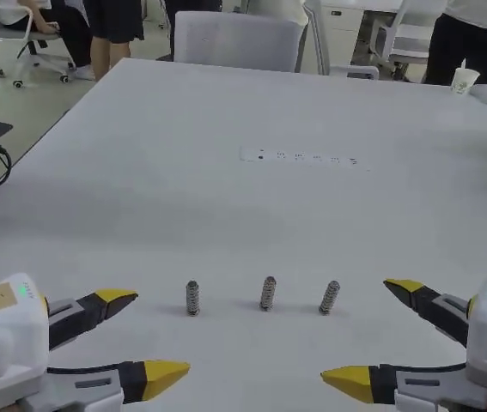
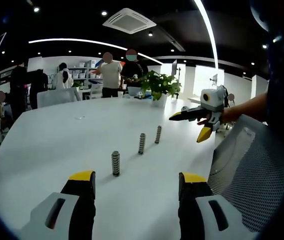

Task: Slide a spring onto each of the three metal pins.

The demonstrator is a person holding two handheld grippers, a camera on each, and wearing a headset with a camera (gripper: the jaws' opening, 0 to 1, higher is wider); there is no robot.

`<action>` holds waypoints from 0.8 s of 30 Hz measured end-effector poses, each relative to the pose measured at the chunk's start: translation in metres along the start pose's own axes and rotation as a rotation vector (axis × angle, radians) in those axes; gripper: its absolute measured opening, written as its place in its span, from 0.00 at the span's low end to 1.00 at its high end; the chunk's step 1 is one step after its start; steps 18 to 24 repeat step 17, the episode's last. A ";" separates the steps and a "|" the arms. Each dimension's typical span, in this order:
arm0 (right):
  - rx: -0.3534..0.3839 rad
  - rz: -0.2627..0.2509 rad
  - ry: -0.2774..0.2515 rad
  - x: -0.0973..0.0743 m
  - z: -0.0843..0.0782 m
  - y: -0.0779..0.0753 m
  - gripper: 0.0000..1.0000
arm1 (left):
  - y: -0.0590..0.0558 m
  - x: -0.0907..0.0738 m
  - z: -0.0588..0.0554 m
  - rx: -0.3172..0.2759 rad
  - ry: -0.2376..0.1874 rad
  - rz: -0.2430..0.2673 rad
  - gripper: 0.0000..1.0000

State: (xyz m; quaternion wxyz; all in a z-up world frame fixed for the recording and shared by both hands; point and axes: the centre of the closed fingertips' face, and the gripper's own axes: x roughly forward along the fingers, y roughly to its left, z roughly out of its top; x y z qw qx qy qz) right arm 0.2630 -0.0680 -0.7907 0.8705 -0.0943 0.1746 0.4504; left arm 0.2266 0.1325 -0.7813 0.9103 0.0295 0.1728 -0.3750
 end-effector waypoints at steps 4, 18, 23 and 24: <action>0.003 0.001 0.002 0.001 -0.001 0.000 0.99 | 0.001 0.000 0.000 0.002 0.003 0.000 0.63; -0.004 0.007 0.011 0.004 0.000 0.001 0.99 | -0.001 0.000 0.004 0.011 0.000 0.000 0.63; -0.004 0.007 0.011 0.004 0.000 0.001 0.99 | -0.001 0.000 0.004 0.011 0.000 0.000 0.63; -0.004 0.007 0.011 0.004 0.000 0.001 0.99 | -0.001 0.000 0.004 0.011 0.000 0.000 0.63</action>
